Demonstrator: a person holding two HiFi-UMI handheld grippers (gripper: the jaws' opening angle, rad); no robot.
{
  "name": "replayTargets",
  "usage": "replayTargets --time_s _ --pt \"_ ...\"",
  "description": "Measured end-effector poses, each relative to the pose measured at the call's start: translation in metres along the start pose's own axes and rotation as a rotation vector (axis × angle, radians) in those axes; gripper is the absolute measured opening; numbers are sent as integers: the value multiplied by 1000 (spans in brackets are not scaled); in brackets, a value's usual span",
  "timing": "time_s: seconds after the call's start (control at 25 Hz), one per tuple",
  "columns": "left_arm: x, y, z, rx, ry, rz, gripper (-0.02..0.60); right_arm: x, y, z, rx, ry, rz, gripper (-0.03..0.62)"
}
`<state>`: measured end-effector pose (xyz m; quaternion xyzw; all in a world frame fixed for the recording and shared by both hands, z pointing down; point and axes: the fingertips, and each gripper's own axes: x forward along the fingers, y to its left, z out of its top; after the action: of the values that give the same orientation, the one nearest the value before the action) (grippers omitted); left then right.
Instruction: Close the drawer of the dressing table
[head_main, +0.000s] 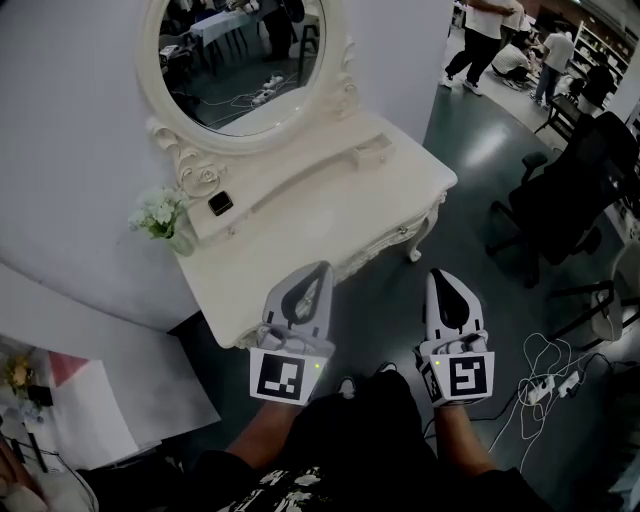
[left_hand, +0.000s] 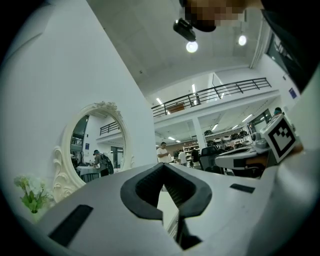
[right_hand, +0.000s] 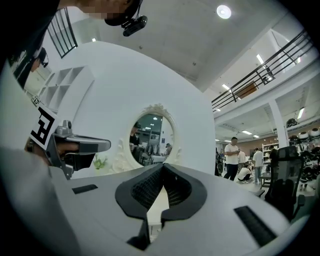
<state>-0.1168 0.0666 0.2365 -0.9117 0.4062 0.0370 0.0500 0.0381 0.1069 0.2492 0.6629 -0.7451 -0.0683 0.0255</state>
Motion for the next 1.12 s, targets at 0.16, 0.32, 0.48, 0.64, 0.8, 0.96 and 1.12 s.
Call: replayTargets --time_s 0.16,0.32,0.48,0.64,0.8,0.96,1.12 --pt "10 7 -3 4 2 1 2 10 -3 -5 1 3 6 -2" --pt "22 17 -6 16 7 19 2 26 -14 -10 1 -2 5 -2" --pt "40 25 -14 24 33 23 2 47 -24 -16 7 0 6 -2" --pt "65 29 -17 31 35 15 2 64 -38 -22 39 -3 -2 -2" --pt "90 31 -23 31 44 4 2 84 -52 -29 35 6 -3 -2" --pt "119 36 -32 25 53 -3 2 107 -70 -38 32 13 -10 -2" --pt "149 44 -45 20 75 4 2 133 -86 -49 29 28 -2 -2"
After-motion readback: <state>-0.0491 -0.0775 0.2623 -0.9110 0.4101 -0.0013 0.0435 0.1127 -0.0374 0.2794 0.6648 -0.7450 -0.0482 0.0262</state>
